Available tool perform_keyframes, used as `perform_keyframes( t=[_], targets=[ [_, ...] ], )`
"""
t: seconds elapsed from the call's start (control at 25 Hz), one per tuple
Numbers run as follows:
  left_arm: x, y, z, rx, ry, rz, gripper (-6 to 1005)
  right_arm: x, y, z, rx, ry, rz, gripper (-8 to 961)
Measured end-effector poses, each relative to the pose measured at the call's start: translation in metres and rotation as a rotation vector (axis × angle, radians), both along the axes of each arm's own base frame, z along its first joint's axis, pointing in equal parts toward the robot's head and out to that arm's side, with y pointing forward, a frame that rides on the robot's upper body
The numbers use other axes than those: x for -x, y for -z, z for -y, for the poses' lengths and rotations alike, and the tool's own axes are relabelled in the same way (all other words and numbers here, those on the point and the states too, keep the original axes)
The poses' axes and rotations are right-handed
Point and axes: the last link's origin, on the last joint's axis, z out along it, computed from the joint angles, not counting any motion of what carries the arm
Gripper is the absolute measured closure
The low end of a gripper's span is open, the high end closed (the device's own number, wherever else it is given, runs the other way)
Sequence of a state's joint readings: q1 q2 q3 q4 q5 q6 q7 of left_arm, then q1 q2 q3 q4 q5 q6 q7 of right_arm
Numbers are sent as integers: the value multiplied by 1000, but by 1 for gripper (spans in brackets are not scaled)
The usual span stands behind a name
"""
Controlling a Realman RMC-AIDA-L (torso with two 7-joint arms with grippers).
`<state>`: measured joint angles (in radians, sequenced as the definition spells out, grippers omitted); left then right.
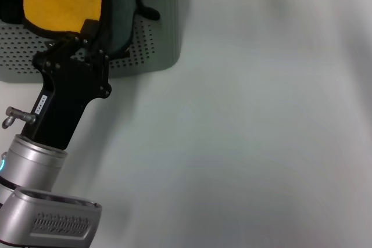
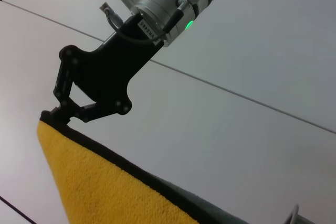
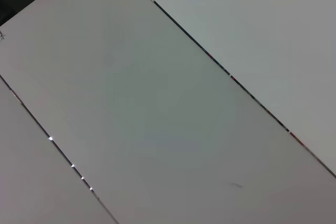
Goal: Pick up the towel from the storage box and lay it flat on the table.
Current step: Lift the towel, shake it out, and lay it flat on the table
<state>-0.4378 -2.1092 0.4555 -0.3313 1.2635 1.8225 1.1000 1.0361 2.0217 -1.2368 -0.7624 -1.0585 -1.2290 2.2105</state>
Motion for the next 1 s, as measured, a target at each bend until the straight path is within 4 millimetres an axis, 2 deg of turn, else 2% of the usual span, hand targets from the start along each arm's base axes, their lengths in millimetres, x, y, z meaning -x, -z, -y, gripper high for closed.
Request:
perform_keyframes(
  t=[0.16, 0.36, 0.8, 1.0],
  targets=[
    [1, 0, 0, -1, -1, -2, 891, -1, 0, 0, 1, 2, -2, 944],
    [1, -2, 1, -17, 0, 0, 874, -1, 0, 1, 6, -5, -4, 945],
    [0, -13, -3, -109, -10, 16, 773, -4, -3, 1, 9, 1, -18, 944],
    [1, -12, -4, -133, -17, -42, 593, -5, -8, 0, 5, 4, -38, 944]
  ],
)
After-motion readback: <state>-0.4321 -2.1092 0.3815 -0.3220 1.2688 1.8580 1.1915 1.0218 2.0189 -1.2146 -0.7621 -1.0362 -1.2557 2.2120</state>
